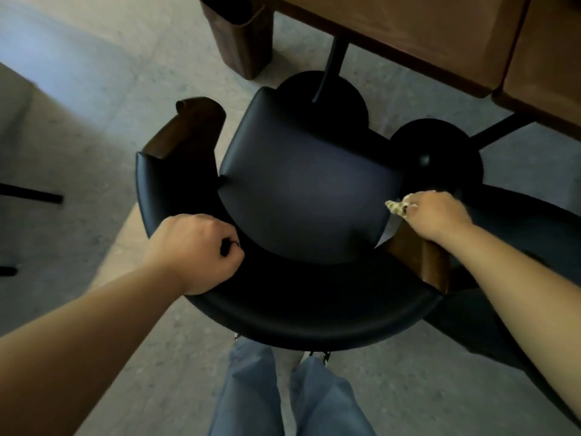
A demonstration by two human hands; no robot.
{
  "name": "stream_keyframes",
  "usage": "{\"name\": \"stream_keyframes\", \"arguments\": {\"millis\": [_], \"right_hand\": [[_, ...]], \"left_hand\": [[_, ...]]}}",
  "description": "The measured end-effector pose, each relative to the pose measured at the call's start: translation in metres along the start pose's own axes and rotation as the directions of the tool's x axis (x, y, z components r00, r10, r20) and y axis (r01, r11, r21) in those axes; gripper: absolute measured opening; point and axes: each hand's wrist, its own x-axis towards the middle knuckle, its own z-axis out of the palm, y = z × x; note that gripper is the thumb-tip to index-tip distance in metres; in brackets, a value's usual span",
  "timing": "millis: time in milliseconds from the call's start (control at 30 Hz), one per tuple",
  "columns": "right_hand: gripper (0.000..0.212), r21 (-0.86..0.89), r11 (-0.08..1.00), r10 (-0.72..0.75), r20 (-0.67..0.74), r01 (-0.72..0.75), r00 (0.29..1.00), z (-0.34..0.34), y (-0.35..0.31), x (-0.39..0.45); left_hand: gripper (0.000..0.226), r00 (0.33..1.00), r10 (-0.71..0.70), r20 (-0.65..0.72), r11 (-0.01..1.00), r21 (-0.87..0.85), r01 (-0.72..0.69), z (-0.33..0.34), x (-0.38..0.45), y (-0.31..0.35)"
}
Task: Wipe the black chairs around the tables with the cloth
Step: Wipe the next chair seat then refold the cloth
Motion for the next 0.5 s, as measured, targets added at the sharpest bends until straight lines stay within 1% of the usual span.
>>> {"name": "stream_keyframes", "arguments": {"millis": [33, 67, 100, 133, 167, 200, 233, 267, 300, 333, 367, 400, 433, 467, 500], "right_hand": [[0.027, -0.073, 0.997, 0.009, -0.042, -0.012, 0.999, 0.004, -0.004, -0.005], [0.025, -0.155, 0.988, -0.017, -0.078, 0.005, 0.997, 0.009, -0.008, -0.01], [0.024, -0.236, 0.97, -0.078, -0.093, 0.054, 0.993, 0.015, -0.015, -0.015], [0.024, -0.276, 0.954, -0.146, -0.091, 0.116, 0.985, 0.017, -0.023, -0.021], [0.024, -0.216, 0.964, -0.176, -0.079, 0.155, 0.981, 0.022, -0.032, -0.026], [0.024, -0.043, 0.985, -0.169, -0.07, 0.166, 0.983, 0.026, -0.043, -0.03], [0.023, 0.241, 0.963, -0.12, -0.035, 0.125, 0.992, 0.029, -0.057, -0.035], [0.024, 0.565, 0.825, -0.055, 0.035, 0.026, 0.998, 0.03, -0.074, -0.04], [0.024, 0.824, 0.556, -0.003, 0.129, -0.105, 0.992, 0.03, -0.093, -0.044], [0.024, 0.941, 0.26, 0.015, 0.222, -0.218, 0.975, 0.027, -0.114, -0.049], [0.024, 0.956, 0.014, -0.005, 0.292, -0.292, 0.956, 0.022, -0.134, -0.051], [0.026, 0.924, -0.183, -0.05, 0.331, -0.335, 0.942, 0.018, -0.153, -0.053], [0.028, 0.869, -0.337, -0.094, 0.351, -0.361, 0.932, 0.013, -0.172, -0.055], [0.03, 0.816, -0.436, -0.129, 0.362, -0.381, 0.923, 0.005, -0.189, -0.056], [0.032, 0.772, -0.496, -0.156, 0.37, -0.397, 0.916, -0.002, -0.206, -0.055]], "left_hand": [[0.036, 1.0, -0.002, -0.002, 1.0, -0.01, 0.002, -0.001, -0.001, 0.001], [0.031, 1.0, -0.009, -0.009, 1.0, -0.024, 0.009, -0.002, -0.001, 0.002], [0.027, 1.0, -0.018, -0.025, 0.999, -0.045, 0.016, -0.003, -0.002, 0.003], [0.024, 0.999, -0.024, -0.044, 0.997, -0.071, 0.021, -0.005, -0.002, 0.003], [0.023, 0.998, -0.023, -0.063, 0.995, -0.096, 0.017, -0.005, -0.003, 0.002], [0.025, 0.996, -0.018, -0.083, 0.993, -0.114, 0.008, -0.006, -0.004, 0.002], [0.028, 0.995, -0.017, -0.097, 0.992, -0.129, 0.004, -0.006, -0.004, 0.002], [0.033, 0.994, -0.018, -0.11, 0.988, -0.152, 0.002, -0.006, -0.005, 0.001], [0.037, 0.992, -0.023, -0.126, 0.984, -0.179, 0.0, -0.007, -0.005, 0.001], [0.043, 0.988, -0.033, -0.149, 0.979, -0.206, 0.001, -0.008, -0.006, 0.001], [0.049, 0.983, -0.048, -0.177, 0.973, -0.232, 0.005, -0.009, -0.007, 0.001], [0.054, 0.978, -0.065, -0.2, 0.965, -0.262, 0.011, -0.01, -0.009, 0.002], [0.059, 0.972, -0.077, -0.223, 0.953, -0.303, 0.006, -0.01, -0.011, 0.003], [0.061, 0.965, -0.078, -0.252, 0.934, -0.358, -0.018, -0.011, -0.011, 0.002], [0.061, 0.955, -0.071, -0.287, 0.907, -0.418, -0.058, -0.012, -0.01, 0.0]]}}
